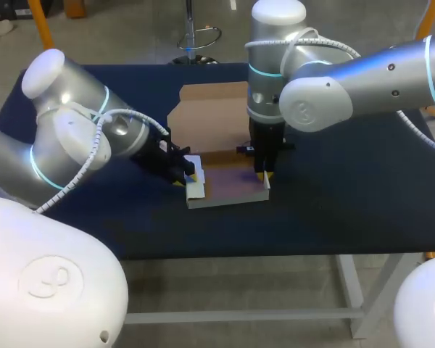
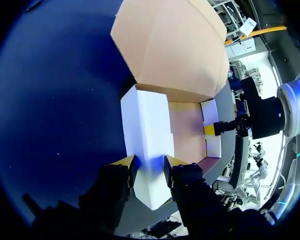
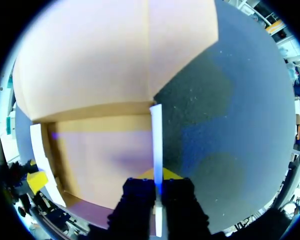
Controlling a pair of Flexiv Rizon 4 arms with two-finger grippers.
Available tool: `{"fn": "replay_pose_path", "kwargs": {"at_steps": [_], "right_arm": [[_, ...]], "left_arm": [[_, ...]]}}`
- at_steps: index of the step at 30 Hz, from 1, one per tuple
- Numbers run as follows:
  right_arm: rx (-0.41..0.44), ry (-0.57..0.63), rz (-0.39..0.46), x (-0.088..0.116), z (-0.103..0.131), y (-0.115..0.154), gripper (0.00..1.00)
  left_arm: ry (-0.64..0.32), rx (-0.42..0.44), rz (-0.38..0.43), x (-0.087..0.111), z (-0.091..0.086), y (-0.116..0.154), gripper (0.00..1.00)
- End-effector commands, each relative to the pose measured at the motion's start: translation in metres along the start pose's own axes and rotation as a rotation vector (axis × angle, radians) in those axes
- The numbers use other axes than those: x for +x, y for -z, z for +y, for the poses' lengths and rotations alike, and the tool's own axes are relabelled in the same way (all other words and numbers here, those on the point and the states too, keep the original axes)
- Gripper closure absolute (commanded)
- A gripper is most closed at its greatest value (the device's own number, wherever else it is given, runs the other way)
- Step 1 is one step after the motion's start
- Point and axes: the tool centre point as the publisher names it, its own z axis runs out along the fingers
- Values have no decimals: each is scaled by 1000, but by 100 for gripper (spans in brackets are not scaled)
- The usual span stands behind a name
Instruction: Assemble the packaging by folding the flat box into shape, placing the metal phone stand inside, and closing the box properly
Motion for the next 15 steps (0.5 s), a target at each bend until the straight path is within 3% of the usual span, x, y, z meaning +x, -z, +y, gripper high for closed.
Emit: {"fn": "replay_pose_path", "kwargs": {"at_steps": [1, 15], "right_arm": [[4, 1, -1, 1, 1, 0, 100], [4, 1, -1, 1, 1, 0, 100]], "left_arm": [[-3, -33, -269, 2, -6, -7, 63], [-9, -72, -444, -4, -11, -14, 72]]}}
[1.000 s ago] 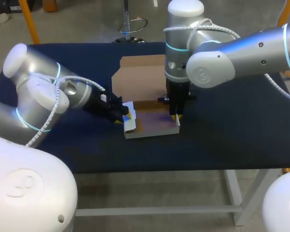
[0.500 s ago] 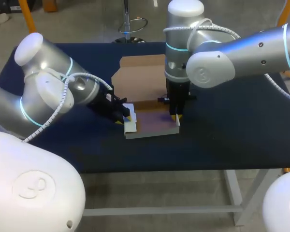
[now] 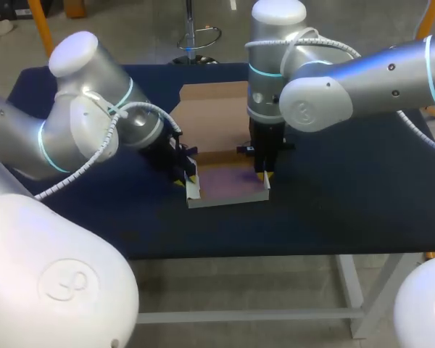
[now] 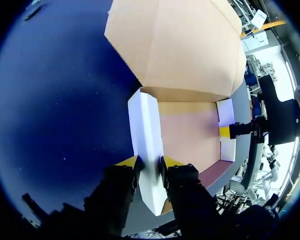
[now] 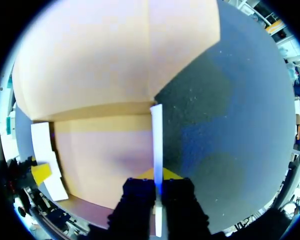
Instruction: Assemble the packaging by folding the flat box into shape, placing the metal phone stand inside, and closing the box properly
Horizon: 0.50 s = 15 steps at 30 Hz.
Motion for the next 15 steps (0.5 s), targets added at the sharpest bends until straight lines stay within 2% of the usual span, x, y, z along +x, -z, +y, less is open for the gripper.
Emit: {"fn": "replay_pose_path", "kwargs": {"at_steps": [1, 7, 15], "right_arm": [[4, 1, -1, 1, 1, 0, 100], [4, 1, -1, 1, 1, 0, 100], [4, 1, -1, 1, 1, 0, 100]], "left_arm": [[-7, -35, -302, 4, -5, -7, 72], [-7, -48, -372, 2, -7, -12, 73], [0, -37, -452, -1, -9, -16, 83]]}}
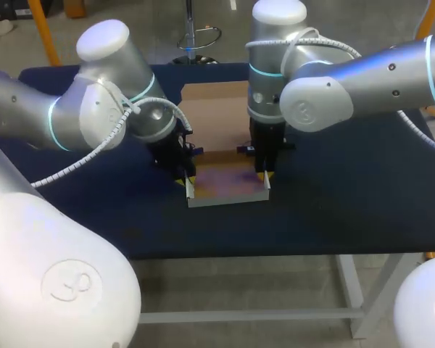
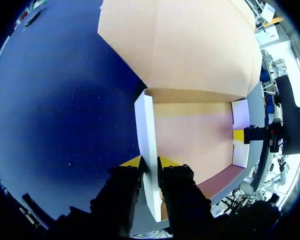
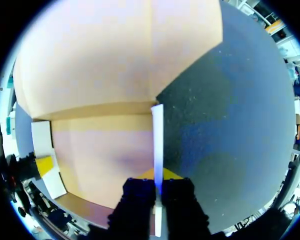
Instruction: Assemble the packaging by folding the flat box into shape, placing the metal phone stand inside, and closing the box properly
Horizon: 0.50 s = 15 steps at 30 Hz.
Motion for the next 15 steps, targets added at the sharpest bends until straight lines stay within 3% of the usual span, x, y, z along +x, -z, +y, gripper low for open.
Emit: {"fn": "replay_pose_path", "kwargs": {"at_steps": [1, 4, 8, 15], "right_arm": [[5, 2, -1, 2, 1, 0, 100], [5, 2, -1, 2, 1, 0, 100], [5, 2, -1, 2, 1, 0, 100], [5, 2, -1, 2, 1, 0, 100]], "left_arm": [[3, 2, -323, 5, -3, -8, 83], [4, 5, -348, 5, -3, -9, 84], [8, 13, -375, 3, -3, -10, 94], [9, 23, -412, 1, -2, -14, 100]]}}
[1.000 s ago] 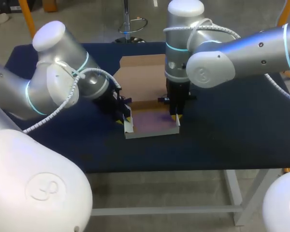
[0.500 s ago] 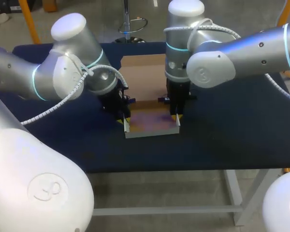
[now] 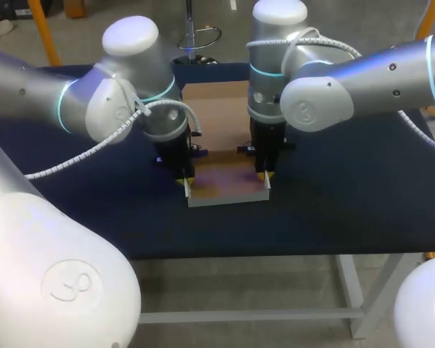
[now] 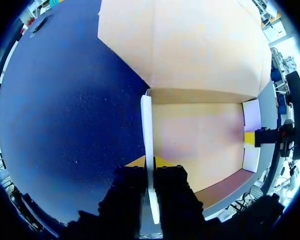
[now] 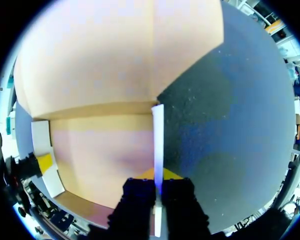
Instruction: Assemble the packaging by folding the flat box into shape, placing the metal phone stand inside, and closing the box properly
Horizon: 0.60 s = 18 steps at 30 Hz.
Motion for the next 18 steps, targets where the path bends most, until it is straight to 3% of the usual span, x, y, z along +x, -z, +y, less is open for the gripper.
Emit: {"fn": "replay_pose_path", "kwargs": {"at_steps": [1, 10, 12, 14, 15, 16, 18], "right_arm": [[5, 2, -1, 3, 1, -1, 100], [-14, 19, 1, 4, -2, 4, 99], [-32, 40, 7, 5, -4, 9, 68], [-43, 57, 13, 6, -7, 13, 50], [-48, 66, 16, 6, -8, 14, 20], [-53, 72, 20, 6, -9, 16, 0], [-61, 83, 29, 6, -11, 18, 0]], "left_arm": [[4, 8, -281, 7, -2, -13, 100], [9, 21, -282, 5, -2, -13, 100], [8, 30, -275, 5, -2, -11, 100], [7, 35, -270, 5, -2, -10, 100], [7, 36, -269, 5, -2, -10, 100], [7, 37, -268, 5, -2, -10, 100], [7, 40, -267, 5, -2, -9, 100]]}}
